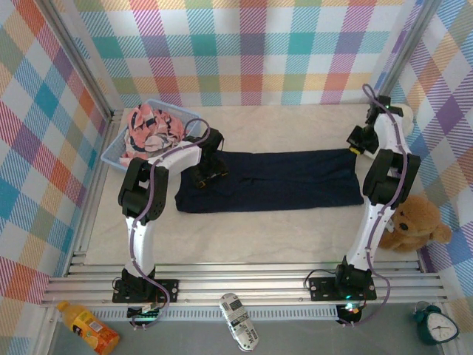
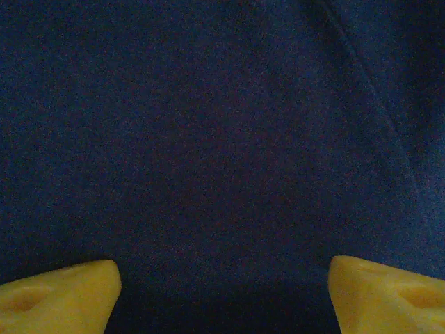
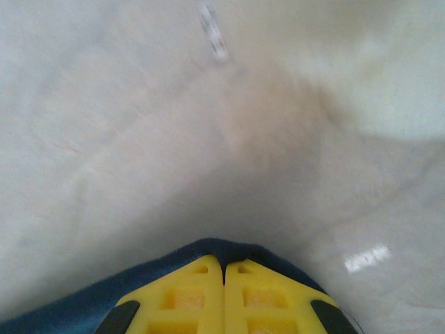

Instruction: Fold and stack the mixed laundry pile

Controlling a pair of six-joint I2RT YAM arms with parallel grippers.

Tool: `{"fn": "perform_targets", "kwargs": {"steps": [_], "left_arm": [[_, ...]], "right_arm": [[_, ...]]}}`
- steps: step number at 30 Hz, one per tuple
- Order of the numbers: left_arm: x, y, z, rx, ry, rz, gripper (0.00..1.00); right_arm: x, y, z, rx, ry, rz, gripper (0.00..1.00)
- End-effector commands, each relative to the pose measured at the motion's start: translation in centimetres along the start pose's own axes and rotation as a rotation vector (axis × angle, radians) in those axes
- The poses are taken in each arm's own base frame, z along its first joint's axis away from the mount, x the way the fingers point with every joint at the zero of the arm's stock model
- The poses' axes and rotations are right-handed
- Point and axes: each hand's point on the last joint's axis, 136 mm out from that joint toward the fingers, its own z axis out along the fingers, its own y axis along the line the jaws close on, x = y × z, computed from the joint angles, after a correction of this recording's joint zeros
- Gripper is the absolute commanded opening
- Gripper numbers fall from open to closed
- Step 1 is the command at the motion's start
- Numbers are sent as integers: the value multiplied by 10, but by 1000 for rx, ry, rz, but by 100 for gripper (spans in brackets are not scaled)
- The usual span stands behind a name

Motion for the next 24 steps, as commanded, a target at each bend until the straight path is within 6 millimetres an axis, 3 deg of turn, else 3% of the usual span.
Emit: {"fn": "perform_targets", "kwargs": {"steps": [1, 4, 6, 10, 14, 19, 24], "left_arm": [[7, 39, 19, -158, 38, 23, 81], [6, 36, 15, -153, 39, 39, 83], [3, 30, 10, -133, 40, 48, 85], [-3, 8, -6, -59, 44, 62, 88], [-9, -13, -32, 9, 33, 95, 90], [4, -27, -57, 48, 47, 174, 89], [34, -20, -54, 54, 81, 137, 88]], "right_arm": [[-7, -11, 29, 9, 50, 110, 5], [-10, -5, 36, -7, 79, 133, 24], [-11, -2, 29, -19, 64, 115, 28], [1, -2, 5, -33, 34, 61, 48], [38, -7, -11, -40, 49, 46, 49], [81, -15, 3, -45, 117, 64, 49], [112, 19, 11, -82, 185, 0, 48]]}}
